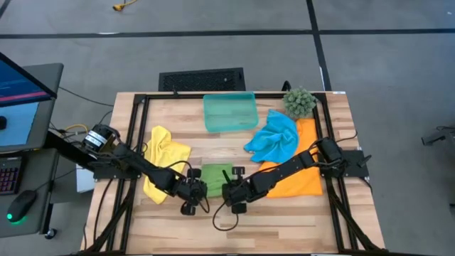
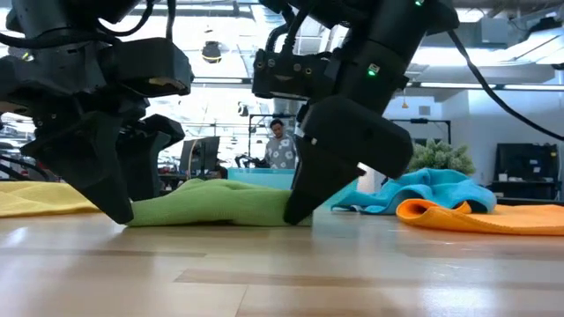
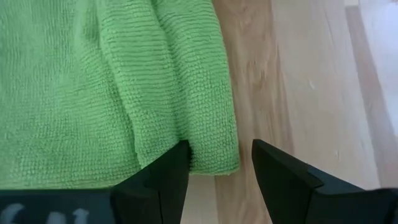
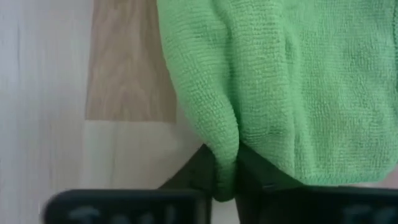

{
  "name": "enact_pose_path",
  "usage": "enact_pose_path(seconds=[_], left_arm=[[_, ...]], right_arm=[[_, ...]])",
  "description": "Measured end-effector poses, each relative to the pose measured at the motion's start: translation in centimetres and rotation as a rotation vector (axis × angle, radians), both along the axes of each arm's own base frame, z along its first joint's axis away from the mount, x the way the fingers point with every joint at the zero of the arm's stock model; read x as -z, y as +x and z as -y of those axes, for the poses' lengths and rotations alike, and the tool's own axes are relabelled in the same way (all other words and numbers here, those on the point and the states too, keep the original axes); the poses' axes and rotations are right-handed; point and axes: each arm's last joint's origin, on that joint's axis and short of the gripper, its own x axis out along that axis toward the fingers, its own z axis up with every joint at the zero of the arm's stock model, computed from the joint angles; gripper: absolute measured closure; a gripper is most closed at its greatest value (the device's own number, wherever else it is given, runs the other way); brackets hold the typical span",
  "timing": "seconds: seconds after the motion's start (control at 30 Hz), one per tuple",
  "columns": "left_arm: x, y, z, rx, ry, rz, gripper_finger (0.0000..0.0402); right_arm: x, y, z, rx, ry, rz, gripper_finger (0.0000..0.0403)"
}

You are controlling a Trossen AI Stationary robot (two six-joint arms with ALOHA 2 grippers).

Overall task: Roll microfiber towels into tight, uniform cylinder then place into a basket
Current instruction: Roll the green microfiber cloth

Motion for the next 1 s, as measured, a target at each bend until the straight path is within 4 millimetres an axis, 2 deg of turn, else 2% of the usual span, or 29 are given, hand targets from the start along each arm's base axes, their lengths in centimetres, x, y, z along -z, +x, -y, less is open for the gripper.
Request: enact_pose_path(seconds=[0.1, 0.37, 0.67, 0.83, 1.0], left_arm=[[0.0, -0.3, 0.5, 0.021, 0.053, 0.017, 0.0233], [-0.1, -1.3, 2.2, 0.057, 0.135, 0.063, 0.0233], [-1.2, -2.3, 5.1, 0.056, 0.28, 0.224, 0.0233], [-1.3, -2.3, 5.2, 0.03, 0.298, 0.246, 0.0233], [-0.3, -1.3, 5.2, 0.044, 0.318, 0.276, 0.0233]], right_arm=[[0.0, 0.0, 0.0, 0.0, 0.0, 0.0, 0.0384], [0.0, 0.1, 0.2, 0.044, 0.048, -0.006, 0.0359], [0.0, 0.0, 0.2, 0.043, 0.048, -0.009, 0.0383], [0.1, 0.0, 0.2, 0.042, 0.052, -0.011, 0.0364], [0.1, 0.0, 0.2, 0.039, 0.061, -0.015, 0.0375]])
